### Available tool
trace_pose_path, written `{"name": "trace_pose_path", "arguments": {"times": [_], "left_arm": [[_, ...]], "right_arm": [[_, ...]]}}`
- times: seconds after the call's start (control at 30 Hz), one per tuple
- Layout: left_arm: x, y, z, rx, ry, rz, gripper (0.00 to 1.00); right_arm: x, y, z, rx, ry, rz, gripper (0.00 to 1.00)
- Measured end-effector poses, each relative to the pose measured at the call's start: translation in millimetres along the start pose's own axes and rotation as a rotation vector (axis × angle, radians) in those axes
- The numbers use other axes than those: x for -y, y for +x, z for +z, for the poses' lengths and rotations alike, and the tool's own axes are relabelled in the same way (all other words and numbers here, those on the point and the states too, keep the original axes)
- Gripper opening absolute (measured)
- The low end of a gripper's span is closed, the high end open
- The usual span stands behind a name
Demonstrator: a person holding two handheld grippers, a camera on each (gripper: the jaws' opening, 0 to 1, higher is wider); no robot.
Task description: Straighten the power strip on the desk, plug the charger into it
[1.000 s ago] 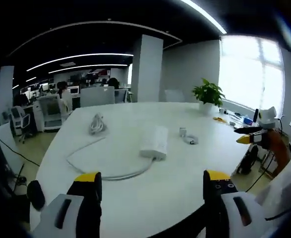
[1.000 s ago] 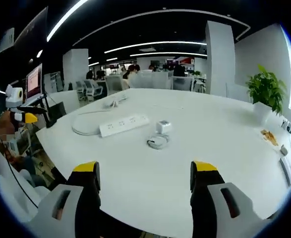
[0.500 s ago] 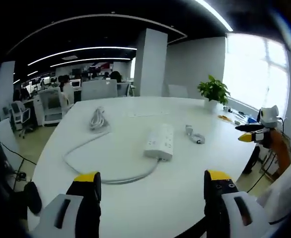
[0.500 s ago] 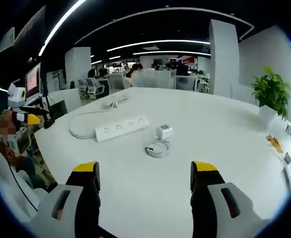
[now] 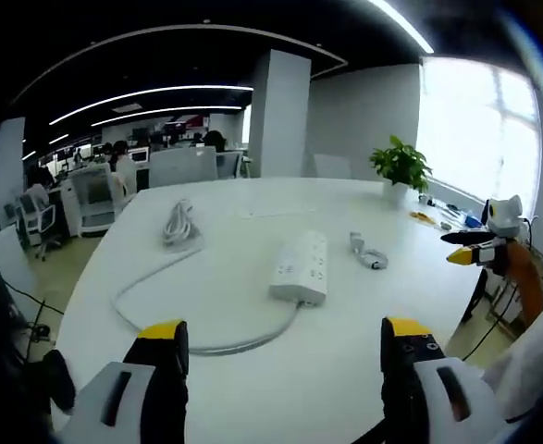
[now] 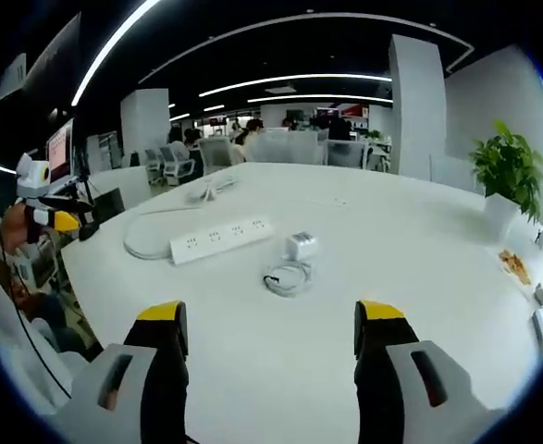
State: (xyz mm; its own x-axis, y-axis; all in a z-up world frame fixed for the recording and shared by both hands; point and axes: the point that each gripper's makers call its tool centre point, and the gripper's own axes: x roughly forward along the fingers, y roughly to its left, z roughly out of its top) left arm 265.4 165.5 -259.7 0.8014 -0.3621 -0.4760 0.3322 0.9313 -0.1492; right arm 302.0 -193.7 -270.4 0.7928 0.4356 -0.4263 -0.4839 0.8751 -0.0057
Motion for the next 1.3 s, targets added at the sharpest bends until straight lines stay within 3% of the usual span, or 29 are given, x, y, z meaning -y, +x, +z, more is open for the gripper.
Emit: {"name": "trace_pose_path", "arguments": {"times": [0.17, 0.23, 0.57, 0.73, 0.87, 1.3], "left_arm": [[-0.2, 6, 0.8, -0.004, 0.002, -0.010, 0.86], [-3.4, 9, 9.2, 0.047, 0.094, 0.003, 0.85], [0.6, 23, 6.7, -0.014, 0.063, -0.018, 0.90], [12.5, 41, 10.2, -0.020, 0.105, -0.068, 0.92], [17.4, 55, 10.4, -0.060, 0.108, -0.088, 0.93], [24.8, 80, 20.4, -0.088, 0.137, -0.125, 0.93]], "right_arm": [[1, 5, 0.1, -0.001, 0.008, -0.001, 0.72], [0, 6, 0.6, 0.003, 0.006, 0.003, 0.72], [-4, 13, 9.8, 0.016, -0.016, 0.017, 0.73], [-11, 20, 7.3, 0.008, 0.003, 0.065, 0.67], [-6, 26, 6.4, -0.005, 0.011, 0.055, 0.71], [4, 32, 14.4, 0.001, 0.012, 0.038, 0.78]]}}
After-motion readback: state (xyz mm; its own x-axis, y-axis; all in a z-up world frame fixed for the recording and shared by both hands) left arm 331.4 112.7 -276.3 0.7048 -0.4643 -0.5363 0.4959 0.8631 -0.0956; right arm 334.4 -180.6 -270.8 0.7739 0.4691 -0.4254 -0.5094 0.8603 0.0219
